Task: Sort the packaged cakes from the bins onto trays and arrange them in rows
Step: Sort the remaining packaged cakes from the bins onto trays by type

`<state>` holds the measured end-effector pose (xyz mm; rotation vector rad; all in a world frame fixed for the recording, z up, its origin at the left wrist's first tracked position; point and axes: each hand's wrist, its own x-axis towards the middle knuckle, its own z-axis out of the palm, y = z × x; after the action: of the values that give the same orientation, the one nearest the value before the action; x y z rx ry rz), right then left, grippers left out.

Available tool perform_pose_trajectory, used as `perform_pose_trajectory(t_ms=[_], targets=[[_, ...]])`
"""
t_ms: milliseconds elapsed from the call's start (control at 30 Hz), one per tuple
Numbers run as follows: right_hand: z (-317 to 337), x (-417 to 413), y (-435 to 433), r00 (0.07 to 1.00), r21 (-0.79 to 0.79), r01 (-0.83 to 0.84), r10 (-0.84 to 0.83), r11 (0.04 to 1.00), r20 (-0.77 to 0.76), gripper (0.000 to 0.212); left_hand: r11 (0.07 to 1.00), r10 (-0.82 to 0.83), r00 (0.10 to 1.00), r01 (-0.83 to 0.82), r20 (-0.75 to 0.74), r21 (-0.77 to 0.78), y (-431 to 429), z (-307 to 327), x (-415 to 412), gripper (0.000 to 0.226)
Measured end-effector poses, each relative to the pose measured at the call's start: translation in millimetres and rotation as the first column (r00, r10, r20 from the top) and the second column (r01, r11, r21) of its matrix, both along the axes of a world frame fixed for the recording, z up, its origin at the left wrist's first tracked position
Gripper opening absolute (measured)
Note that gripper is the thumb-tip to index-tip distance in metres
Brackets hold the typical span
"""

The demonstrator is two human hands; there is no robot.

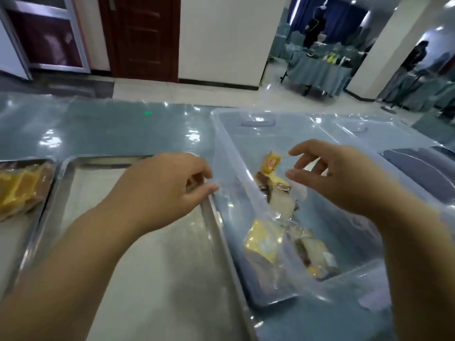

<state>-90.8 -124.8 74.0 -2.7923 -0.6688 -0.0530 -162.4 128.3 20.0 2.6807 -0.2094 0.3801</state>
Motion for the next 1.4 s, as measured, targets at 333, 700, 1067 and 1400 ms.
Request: perform_pose_trajectory(t_ms=[333, 700, 1067, 1400], targets=[[-46, 89, -84, 0.942, -0.437, -0.279, 0.155, 0.855, -0.297, 0.051, 0.985, 0.038, 0.990, -0.014, -0.132, 0.175, -128, 2, 77, 0.034], [-162, 132, -84, 0.768, -0.627, -0.586, 0.106, 0.513, -0.632, 0.088, 0.873, 0.120, 0.936, 0.059, -0.331, 0.485, -152, -24, 111, 0.029], [-187, 133, -88, 0.763, -0.637, -0.548, 0.011, 0.542, -0.646, 0.079, 0.828, 0.141, 0.938, 0.064, -0.317, 0.558, -148, -34, 112, 0.022], [-126, 160, -84, 0.815, -0.517, -0.372, 0.005, 0.771, -0.579, 0.056, 0.838, 0.106, 0.924, 0.117, -0.368, 0.534, -150, -29, 110, 0.037]])
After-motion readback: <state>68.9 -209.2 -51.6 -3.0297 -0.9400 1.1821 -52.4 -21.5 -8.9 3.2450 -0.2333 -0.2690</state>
